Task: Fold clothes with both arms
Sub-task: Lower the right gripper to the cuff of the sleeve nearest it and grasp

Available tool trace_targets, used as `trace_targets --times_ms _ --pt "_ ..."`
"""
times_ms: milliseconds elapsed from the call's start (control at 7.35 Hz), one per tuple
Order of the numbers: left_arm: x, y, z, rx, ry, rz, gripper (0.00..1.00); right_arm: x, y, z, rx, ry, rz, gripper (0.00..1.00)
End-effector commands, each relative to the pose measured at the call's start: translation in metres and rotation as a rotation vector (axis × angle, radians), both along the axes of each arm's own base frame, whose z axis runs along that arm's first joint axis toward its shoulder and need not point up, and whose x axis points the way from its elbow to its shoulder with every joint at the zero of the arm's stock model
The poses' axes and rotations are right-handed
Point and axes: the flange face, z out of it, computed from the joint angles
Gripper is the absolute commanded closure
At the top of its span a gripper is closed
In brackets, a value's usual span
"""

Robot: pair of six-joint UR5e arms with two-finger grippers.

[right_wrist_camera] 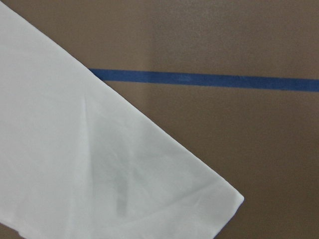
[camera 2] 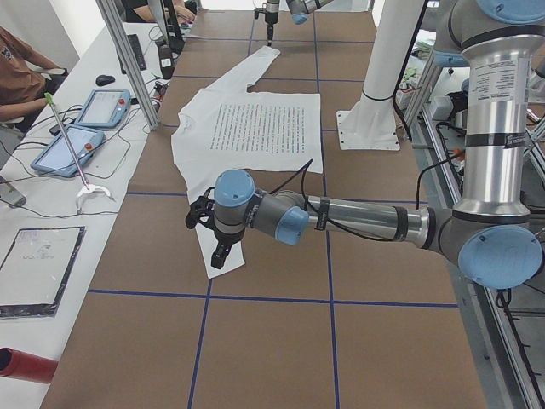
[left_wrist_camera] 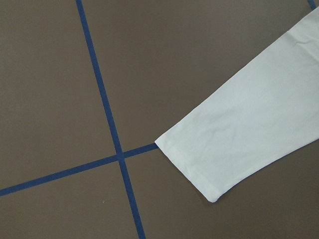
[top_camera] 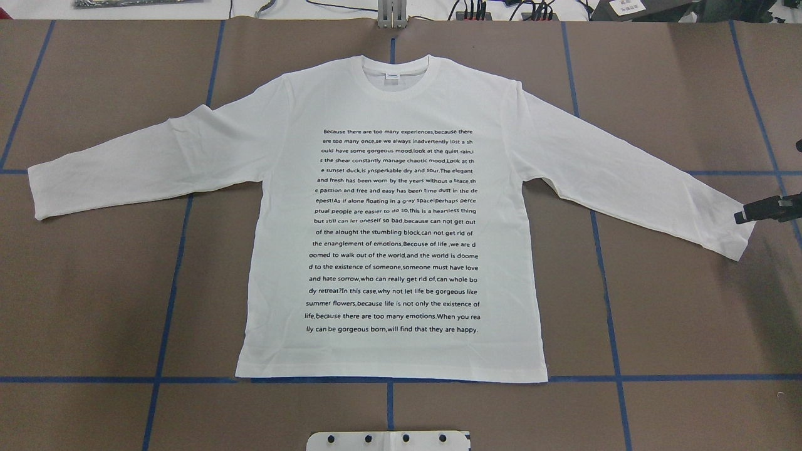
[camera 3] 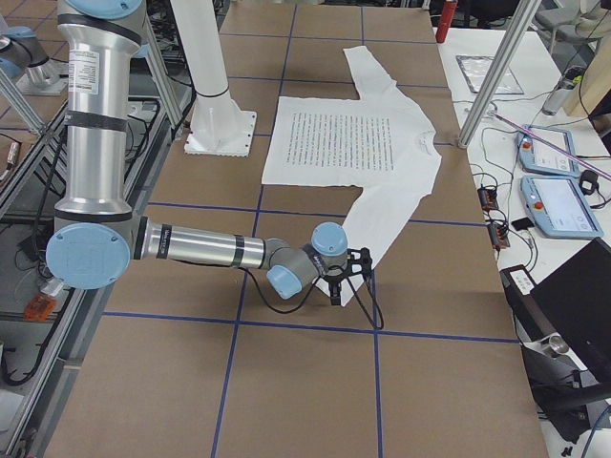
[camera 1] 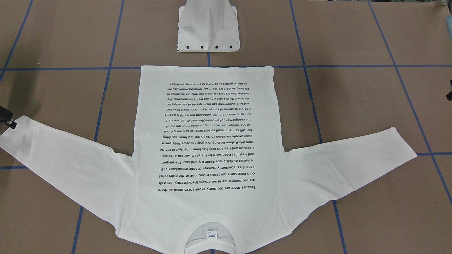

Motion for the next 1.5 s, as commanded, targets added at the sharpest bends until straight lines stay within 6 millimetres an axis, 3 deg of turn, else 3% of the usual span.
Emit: trace_targets --times_ms 0,272,816,952,1088,1360 --pt "0.000 0.000 -0.002 0.001 0.002 -0.002 0.00 -0.011 0.002 0.006 -0.016 0.013 -0.016 0.04" --pt "0.000 -0.001 -0.004 0.004 0.002 -0.002 0.00 -0.021 0.006 0.009 -0.021 0.014 -0.041 0.05" --pt "0.000 -0.001 -0.004 0.006 0.003 -0.001 0.00 -0.026 0.002 0.020 -0.038 0.025 -0.049 0.22" --pt "0.000 -0.001 -0.004 0.006 0.003 -0.001 0.00 -0.026 0.001 0.021 -0.039 0.025 -0.051 0.32" --pt "0.000 -0.001 -0.004 0.006 0.003 -0.001 0.00 -0.027 0.000 0.019 -0.037 0.020 -0.054 0.49" --pt "0.000 -0.001 -0.007 0.010 0.004 -0.001 0.00 -0.025 0.000 0.014 -0.033 0.008 -0.056 0.54"
